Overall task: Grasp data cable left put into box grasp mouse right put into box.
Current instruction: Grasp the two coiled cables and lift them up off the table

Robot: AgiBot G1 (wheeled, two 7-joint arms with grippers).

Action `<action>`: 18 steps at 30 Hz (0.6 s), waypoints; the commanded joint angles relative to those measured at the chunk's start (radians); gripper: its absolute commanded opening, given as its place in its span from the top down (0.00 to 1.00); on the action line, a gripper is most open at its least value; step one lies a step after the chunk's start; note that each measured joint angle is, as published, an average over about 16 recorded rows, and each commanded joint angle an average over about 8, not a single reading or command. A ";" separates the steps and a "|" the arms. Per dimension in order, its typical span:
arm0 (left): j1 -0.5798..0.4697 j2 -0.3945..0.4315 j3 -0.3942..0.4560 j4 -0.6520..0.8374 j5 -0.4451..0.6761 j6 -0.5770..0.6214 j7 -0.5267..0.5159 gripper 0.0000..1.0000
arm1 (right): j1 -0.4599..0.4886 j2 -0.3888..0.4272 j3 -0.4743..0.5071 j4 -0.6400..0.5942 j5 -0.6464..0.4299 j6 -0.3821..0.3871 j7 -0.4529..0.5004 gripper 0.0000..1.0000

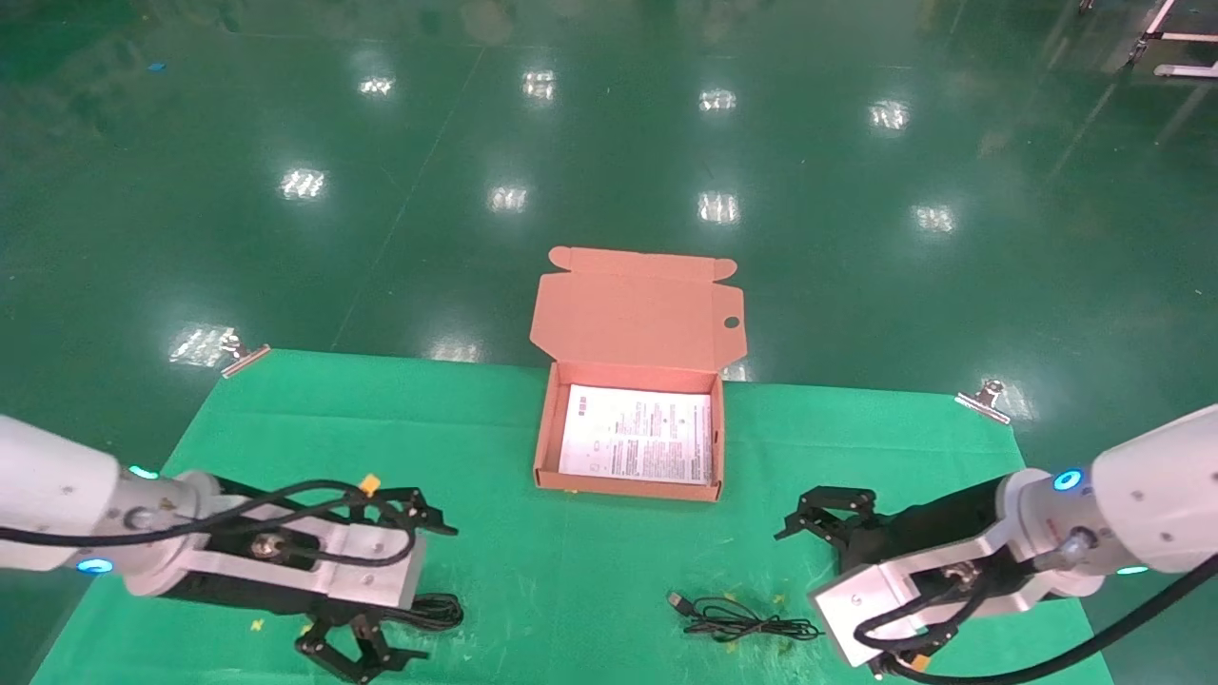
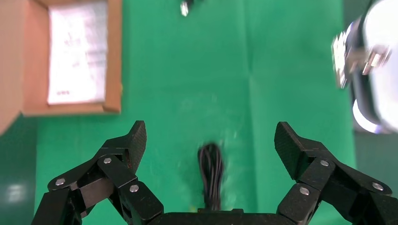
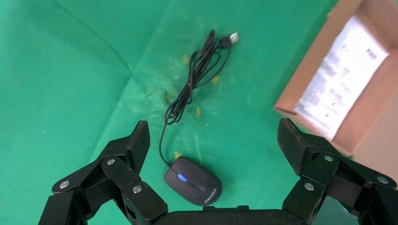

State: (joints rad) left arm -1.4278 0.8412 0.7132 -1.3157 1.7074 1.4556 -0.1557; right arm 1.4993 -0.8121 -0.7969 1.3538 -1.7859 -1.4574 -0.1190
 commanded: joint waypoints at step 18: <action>0.030 0.094 0.090 0.136 0.245 -0.113 -0.007 0.00 | -0.110 -0.057 -0.065 -0.020 -0.181 0.124 0.081 0.00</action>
State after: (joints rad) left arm -1.3981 0.9324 0.7996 -1.1801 1.9472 1.3398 -0.1606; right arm 1.3902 -0.8686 -0.8592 1.3275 -1.9589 -1.3349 -0.0370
